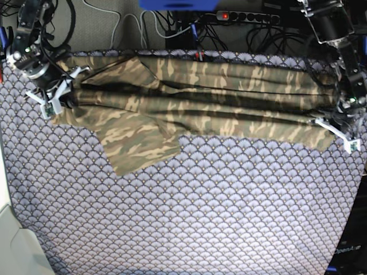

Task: Fold the T-shirt properly
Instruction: 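Lift the hem and fold it over toward the collar with both grippers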

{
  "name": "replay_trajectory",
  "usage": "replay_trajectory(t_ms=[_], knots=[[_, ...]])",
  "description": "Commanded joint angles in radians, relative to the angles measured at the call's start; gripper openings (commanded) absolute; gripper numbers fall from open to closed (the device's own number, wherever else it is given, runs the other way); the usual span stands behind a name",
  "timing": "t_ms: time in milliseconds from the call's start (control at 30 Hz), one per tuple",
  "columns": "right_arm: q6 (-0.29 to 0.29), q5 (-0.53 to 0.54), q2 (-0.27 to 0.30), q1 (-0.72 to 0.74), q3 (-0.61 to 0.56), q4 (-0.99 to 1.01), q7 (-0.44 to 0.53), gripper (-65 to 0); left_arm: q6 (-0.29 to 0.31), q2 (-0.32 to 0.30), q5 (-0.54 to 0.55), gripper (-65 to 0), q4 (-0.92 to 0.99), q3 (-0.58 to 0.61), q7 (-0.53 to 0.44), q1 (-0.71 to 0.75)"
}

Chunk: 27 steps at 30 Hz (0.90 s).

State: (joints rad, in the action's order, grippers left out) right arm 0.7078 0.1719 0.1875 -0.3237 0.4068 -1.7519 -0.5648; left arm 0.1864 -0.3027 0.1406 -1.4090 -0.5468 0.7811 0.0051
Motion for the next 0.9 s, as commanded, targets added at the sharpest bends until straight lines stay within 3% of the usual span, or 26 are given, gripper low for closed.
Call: replay_trajectory(t_ms=[0, 133, 867], knots=[[-0.010, 0.004, 0.017, 0.010, 0.024, -0.013, 0.019, -65.0, -0.011, -0.025, -0.011, -64.5, -0.033, -0.014, -0.007, -0.015], [-0.010, 0.004, 0.017, 0.010, 0.031, -0.013, 0.019, -65.0, -0.011, -0.026, -0.009, -64.5, -0.062, -0.019, 0.030, -0.009], [-0.010, 0.001, 0.011, -0.024, 0.043, -0.004, 0.007, -64.8, -0.009, -0.017, -0.005, -64.4, 0.076, -0.011, -0.015, 0.026]])
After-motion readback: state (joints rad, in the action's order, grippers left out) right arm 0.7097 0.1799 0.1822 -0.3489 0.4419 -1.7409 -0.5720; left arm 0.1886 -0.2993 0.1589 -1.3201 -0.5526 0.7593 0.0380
